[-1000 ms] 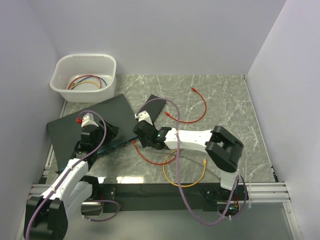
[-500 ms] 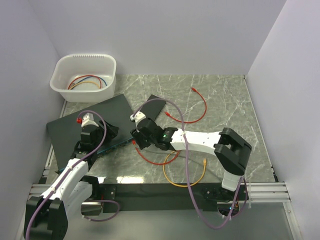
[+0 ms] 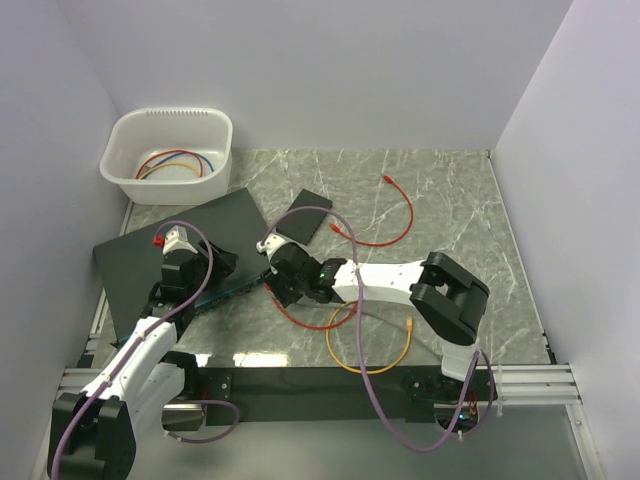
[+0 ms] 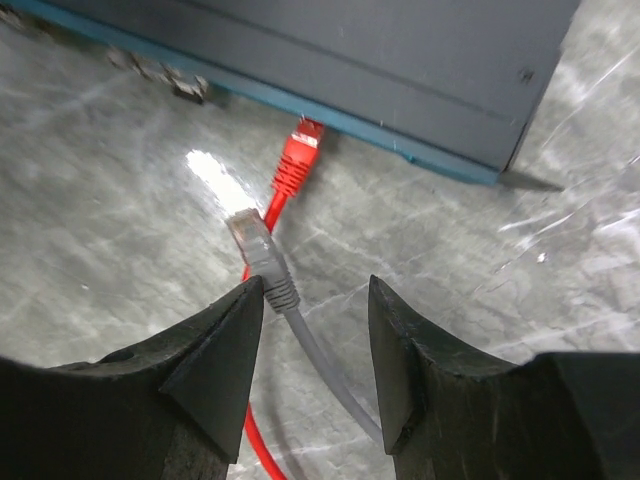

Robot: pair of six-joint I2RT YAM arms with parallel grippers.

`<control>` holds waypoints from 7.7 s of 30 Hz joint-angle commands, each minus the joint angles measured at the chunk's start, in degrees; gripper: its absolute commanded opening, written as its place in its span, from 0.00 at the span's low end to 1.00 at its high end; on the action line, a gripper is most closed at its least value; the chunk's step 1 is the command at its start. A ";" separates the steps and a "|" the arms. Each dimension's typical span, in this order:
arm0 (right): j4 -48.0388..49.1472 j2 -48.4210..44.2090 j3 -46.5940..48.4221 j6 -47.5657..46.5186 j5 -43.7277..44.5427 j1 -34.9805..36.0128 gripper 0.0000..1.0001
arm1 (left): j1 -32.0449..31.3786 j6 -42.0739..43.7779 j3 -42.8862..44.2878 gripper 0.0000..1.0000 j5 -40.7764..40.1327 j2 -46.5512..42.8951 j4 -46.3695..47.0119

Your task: Insert the plug into the switch port

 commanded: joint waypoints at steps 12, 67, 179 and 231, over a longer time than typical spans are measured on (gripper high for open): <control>1.31 2.70 -0.03 -0.42 -0.88 0.42 0.46 | 0.34 0.82 -0.18 0.72 0.83 0.64 2.07; 10.64 -14.20 -11.65 -2.53 -14.44 -0.81 0.00 | 0.34 0.65 -0.09 0.70 0.83 1.43 2.95; -28.39 28.72 50.86 19.45 17.74 -1.24 0.00 | 0.34 0.21 -2.03 0.69 0.21 -4.28 1.72; -4.57 -0.20 13.06 11.80 13.63 -6.16 0.59 | 0.34 0.29 -1.59 0.69 0.30 -2.70 2.15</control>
